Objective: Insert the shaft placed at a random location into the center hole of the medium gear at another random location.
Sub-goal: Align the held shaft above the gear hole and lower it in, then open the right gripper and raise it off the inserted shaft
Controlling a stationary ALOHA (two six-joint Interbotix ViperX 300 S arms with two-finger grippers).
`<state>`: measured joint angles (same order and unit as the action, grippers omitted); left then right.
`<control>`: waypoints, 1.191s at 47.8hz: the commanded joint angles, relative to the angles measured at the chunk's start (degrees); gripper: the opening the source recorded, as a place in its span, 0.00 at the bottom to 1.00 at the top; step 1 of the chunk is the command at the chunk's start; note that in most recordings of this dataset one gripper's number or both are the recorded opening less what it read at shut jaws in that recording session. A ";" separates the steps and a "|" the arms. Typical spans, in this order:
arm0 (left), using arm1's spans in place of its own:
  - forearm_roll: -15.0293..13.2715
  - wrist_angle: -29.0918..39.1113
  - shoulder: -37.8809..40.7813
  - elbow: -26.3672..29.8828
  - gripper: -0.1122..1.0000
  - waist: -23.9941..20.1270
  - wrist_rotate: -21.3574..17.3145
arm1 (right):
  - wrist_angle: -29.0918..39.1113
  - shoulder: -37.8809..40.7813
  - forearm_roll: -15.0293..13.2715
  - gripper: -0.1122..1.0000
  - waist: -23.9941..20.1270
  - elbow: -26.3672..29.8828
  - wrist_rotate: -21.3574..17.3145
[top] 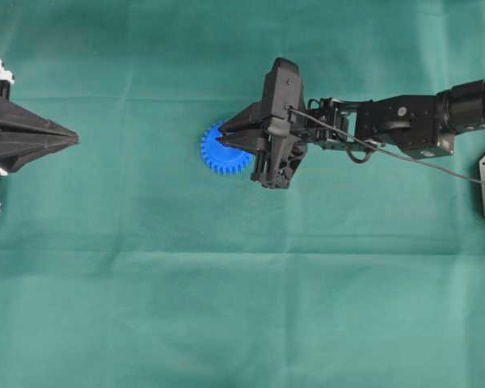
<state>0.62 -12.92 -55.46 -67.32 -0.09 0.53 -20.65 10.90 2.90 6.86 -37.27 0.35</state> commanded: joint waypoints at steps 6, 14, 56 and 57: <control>0.18 -0.26 0.26 1.23 0.10 0.00 0.09 | -0.88 0.35 0.18 0.22 -0.09 0.79 0.18; 0.18 -0.35 0.26 1.23 0.10 0.09 0.09 | -1.14 1.58 0.18 0.22 -0.09 1.05 0.09; 0.18 -0.26 0.26 1.23 0.10 0.09 0.00 | -1.23 1.67 0.18 0.45 -0.35 1.14 0.00; 0.18 -0.35 0.18 1.23 0.10 0.00 0.00 | -1.23 1.76 0.18 0.50 -0.35 1.23 0.00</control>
<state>0.70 -12.92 -55.46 -67.32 -0.09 0.53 -21.01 13.54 2.99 6.68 -37.27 0.26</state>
